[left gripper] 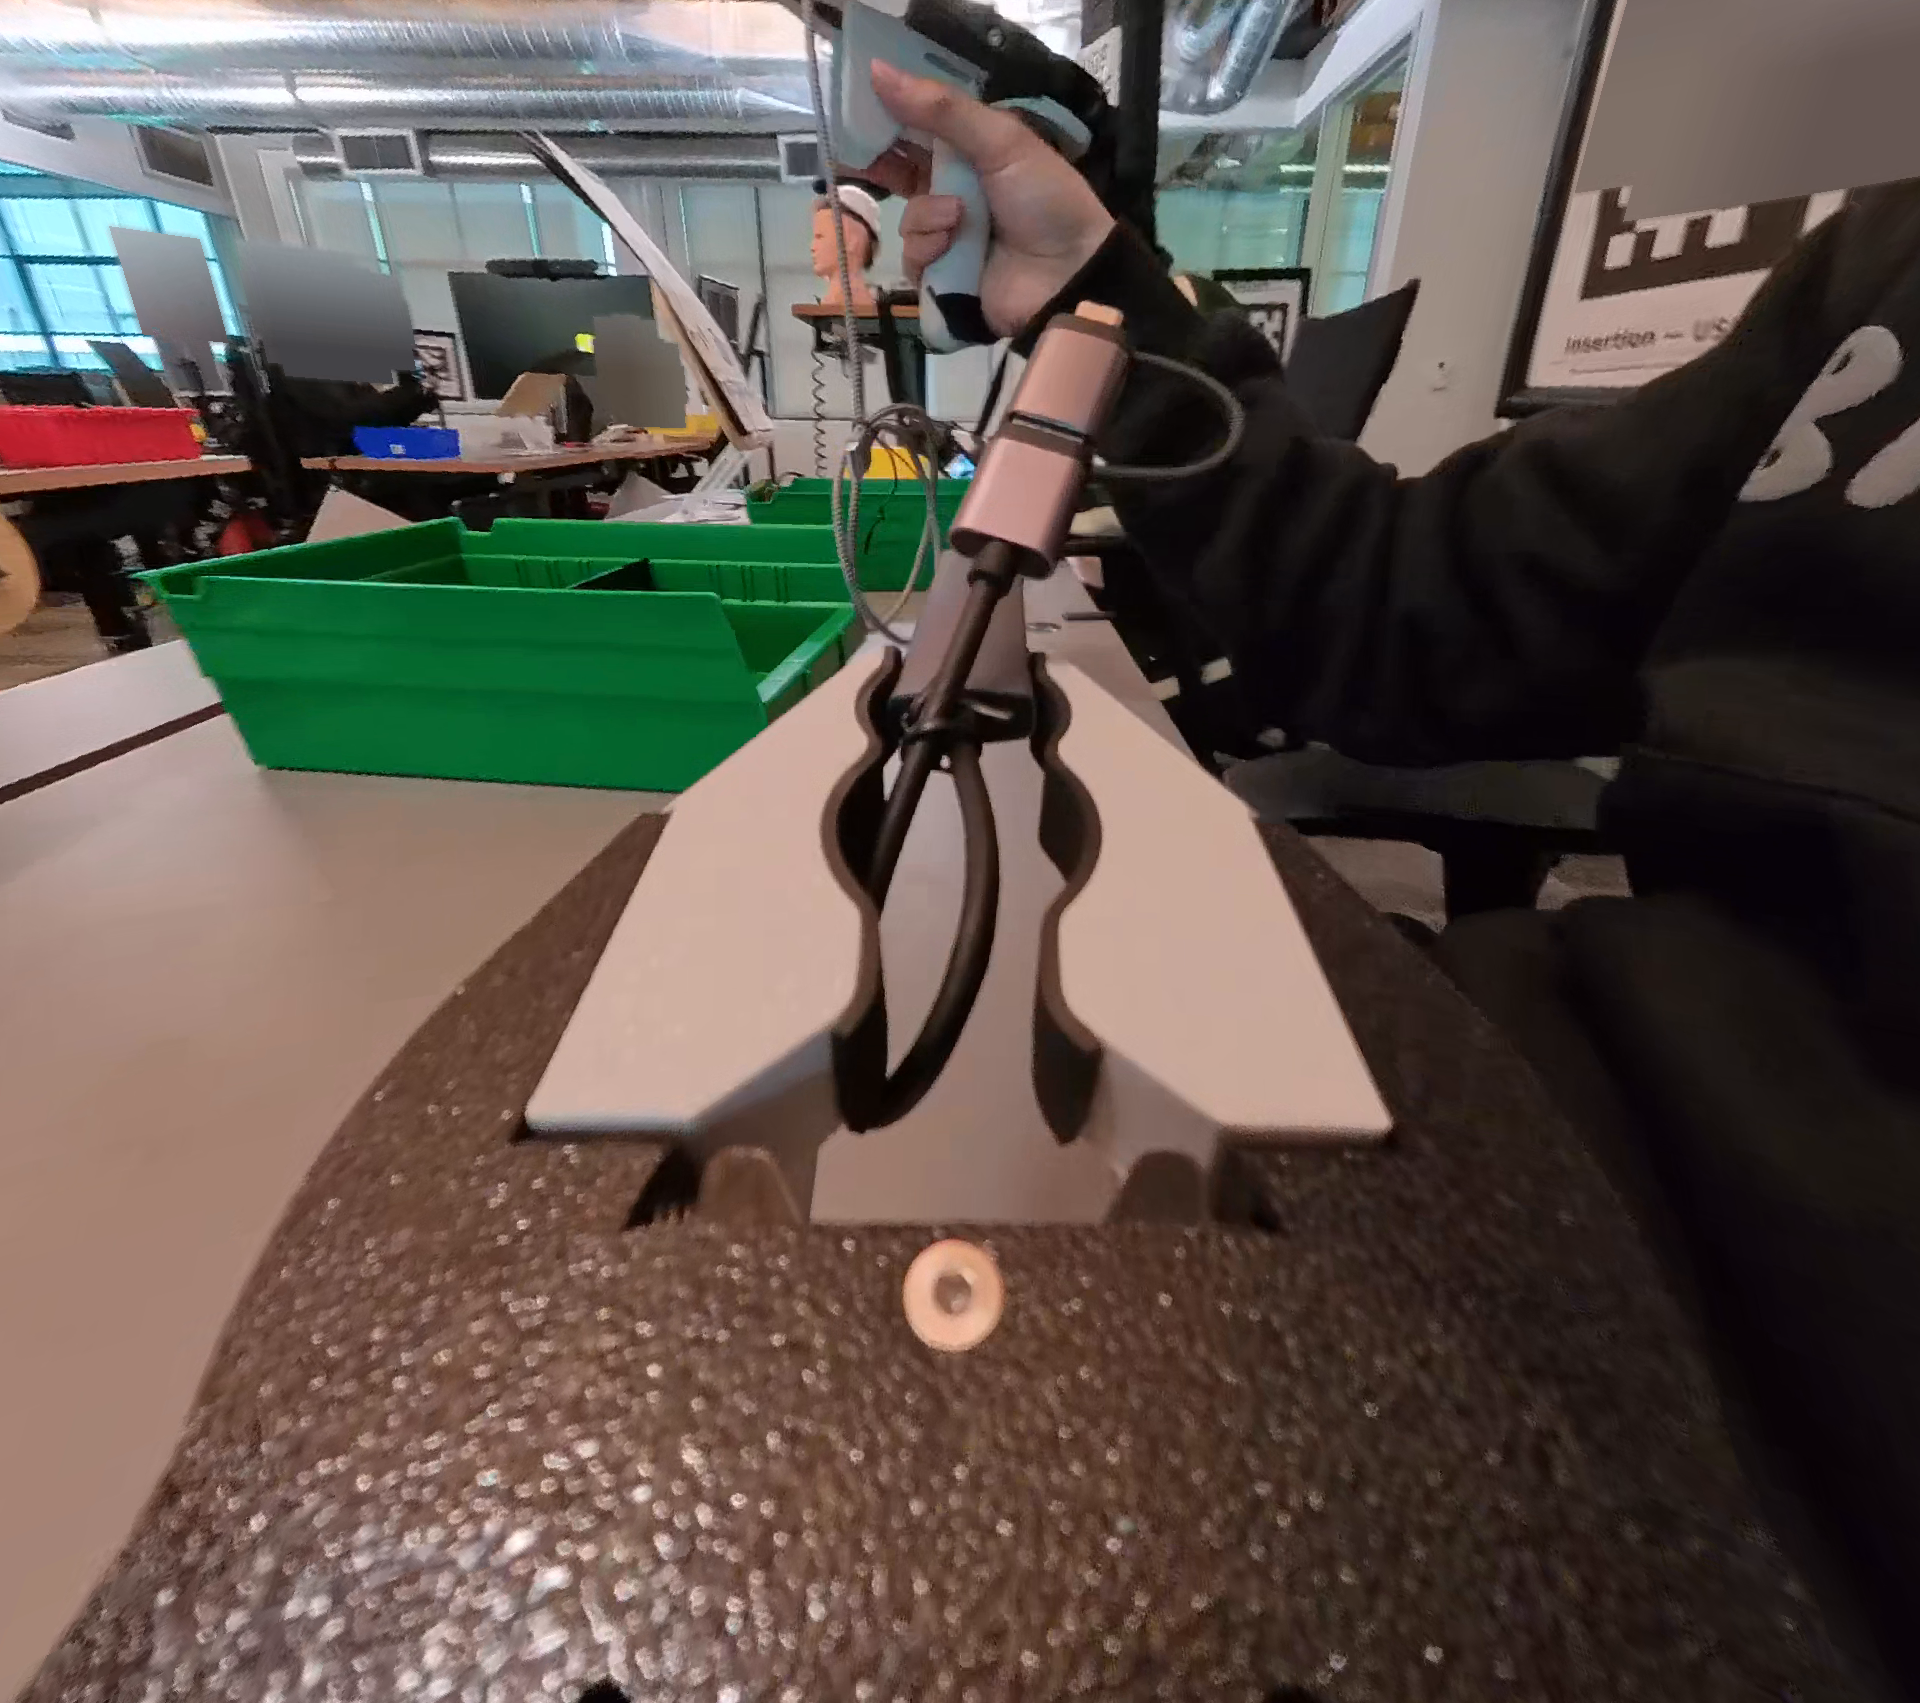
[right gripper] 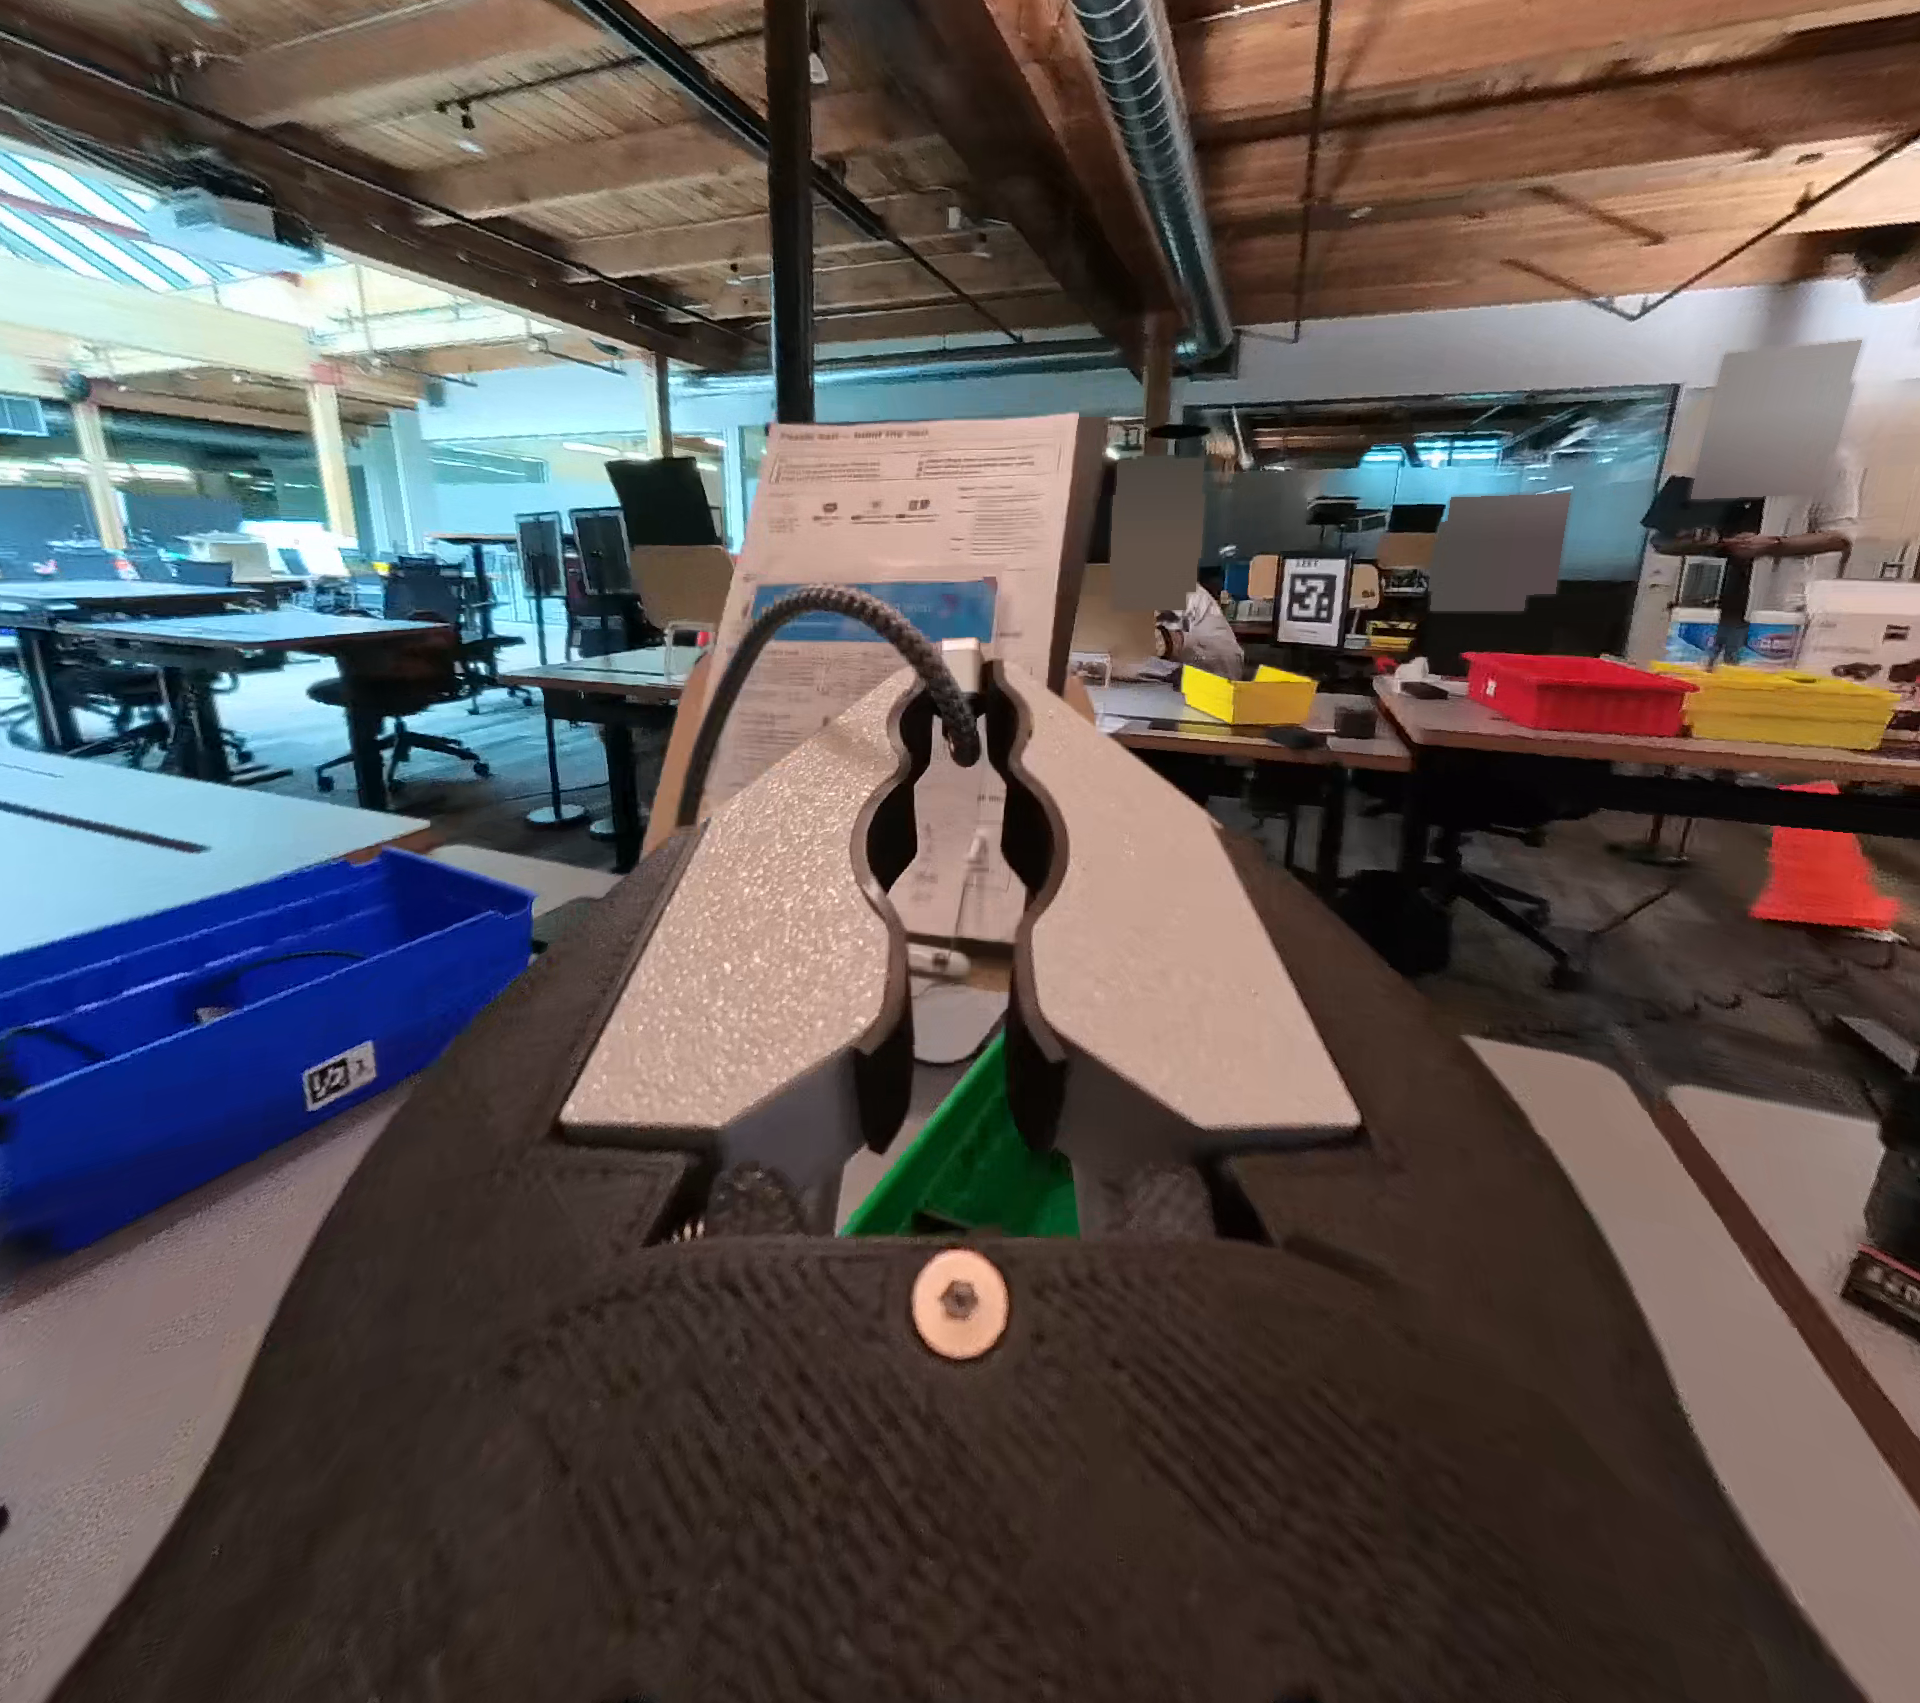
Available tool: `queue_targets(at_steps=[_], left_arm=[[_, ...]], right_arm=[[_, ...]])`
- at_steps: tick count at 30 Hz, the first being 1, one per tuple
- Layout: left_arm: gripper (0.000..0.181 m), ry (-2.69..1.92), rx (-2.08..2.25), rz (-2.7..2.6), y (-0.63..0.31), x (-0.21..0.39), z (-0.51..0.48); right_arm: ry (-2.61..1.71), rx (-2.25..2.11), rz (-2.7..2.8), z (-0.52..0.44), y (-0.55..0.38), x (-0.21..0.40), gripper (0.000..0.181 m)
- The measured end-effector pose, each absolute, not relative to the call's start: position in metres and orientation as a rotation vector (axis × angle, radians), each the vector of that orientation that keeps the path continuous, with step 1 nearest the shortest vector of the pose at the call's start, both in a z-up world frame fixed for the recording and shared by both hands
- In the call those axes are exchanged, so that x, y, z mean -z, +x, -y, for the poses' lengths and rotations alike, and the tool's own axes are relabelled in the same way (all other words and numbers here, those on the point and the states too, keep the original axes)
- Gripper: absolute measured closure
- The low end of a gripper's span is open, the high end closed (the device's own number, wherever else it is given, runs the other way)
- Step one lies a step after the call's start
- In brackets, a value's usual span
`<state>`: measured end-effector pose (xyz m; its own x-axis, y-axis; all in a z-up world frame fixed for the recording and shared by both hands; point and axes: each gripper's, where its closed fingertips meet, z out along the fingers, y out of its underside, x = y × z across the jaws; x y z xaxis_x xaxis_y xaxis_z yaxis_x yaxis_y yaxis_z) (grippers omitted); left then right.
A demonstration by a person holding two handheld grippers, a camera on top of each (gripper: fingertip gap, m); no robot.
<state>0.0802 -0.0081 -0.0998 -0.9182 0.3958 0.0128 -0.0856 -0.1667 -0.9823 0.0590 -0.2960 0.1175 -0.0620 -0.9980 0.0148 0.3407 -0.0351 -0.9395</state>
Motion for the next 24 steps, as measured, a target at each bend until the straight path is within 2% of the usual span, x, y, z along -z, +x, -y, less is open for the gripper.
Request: queue_targets(at_steps=[5, 13, 18, 23, 24], left_arm=[[0.16, -0.311, -2.172, 1.806, 0.088, 0.101, 0.007], [0.159, -0.296, -2.16, 1.818, 0.089, 0.104, 0.008], [0.16, -0.294, -2.151, 1.819, 0.088, 0.105, 0.009], [0.16, -0.286, -2.148, 1.821, 0.089, 0.105, 0.009], [0.159, -0.287, -2.146, 1.822, 0.089, 0.105, 0.009]], right_arm=[[-1.01, 1.539, -1.048, 0.323, 0.08, -0.128, 0.173], [-1.245, 1.39, -1.205, 0.319, 0.117, -0.042, 0.173], [-1.608, 1.241, -1.371, 0.326, 0.139, 0.042, 0.173], [-2.272, 1.092, -1.635, 0.36, 0.111, 0.147, 0.173], [-2.349, 1.055, -1.672, 0.364, 0.103, 0.16, 0.168]])
